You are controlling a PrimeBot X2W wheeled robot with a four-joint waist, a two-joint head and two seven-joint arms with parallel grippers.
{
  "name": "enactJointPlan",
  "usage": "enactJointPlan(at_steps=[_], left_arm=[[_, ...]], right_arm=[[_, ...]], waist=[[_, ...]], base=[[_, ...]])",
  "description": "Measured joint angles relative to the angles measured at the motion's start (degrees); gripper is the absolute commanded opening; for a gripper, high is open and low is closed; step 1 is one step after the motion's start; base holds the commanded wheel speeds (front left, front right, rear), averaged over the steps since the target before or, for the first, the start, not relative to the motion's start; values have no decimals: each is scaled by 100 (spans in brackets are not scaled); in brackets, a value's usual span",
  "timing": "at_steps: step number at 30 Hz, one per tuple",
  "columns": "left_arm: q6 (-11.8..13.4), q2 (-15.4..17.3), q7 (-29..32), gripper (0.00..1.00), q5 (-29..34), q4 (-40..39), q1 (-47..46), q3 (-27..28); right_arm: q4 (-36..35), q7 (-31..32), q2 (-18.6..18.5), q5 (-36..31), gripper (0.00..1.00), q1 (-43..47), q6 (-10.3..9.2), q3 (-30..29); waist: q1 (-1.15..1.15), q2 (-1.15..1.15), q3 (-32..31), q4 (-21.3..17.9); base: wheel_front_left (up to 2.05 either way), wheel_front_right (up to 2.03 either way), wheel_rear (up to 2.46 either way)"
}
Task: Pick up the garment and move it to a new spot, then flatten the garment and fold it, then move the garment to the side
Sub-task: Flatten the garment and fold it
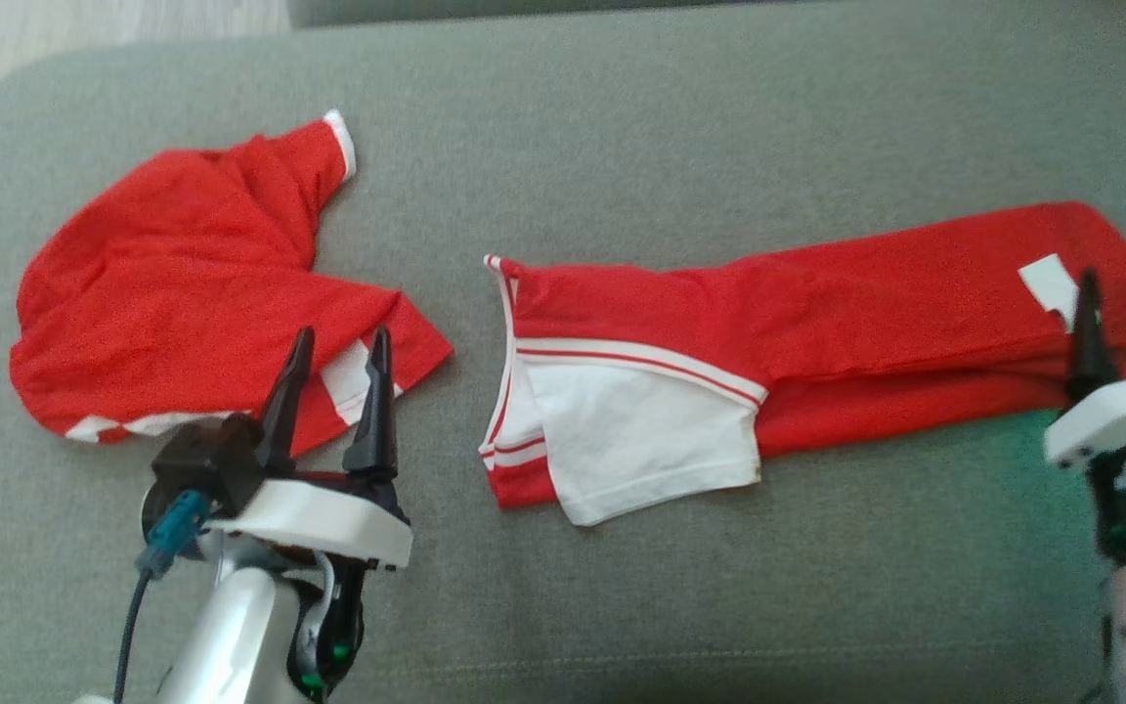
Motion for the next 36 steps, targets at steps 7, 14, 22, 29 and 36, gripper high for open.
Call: enactJointPlan(at_steps=[7,14,22,29,36], left_arm=[[-316,-154,0,100,230,198,-335,176],[-458,-208,0,100,336,247,-494,367],[-558,-257,0,100,420,254,-646,605],[-608,-275,0,100,437,272,-700,699],[-651,-285,0,100,437,279,-732,868]], right_arm=[[880,757,131,-697,100,-861,0,-1640],[1154,1039,374,-1002,100,-1313,0,-2127],[1184,1098,443,-1105,100,-1485,0,-2336],[1155,1150,495,-995,100,-1525,0,-2352],[1114,1241,520,-668,0,-1527,0,-2405]], waist=[[0,0,537,166],[0,0,965,253],[0,0,1215,166],[0,0,1287,78],[0,0,1295,61]], base=[[0,0,0],[0,0,0],[0,0,0],[0,0,0],[0,0,0]])
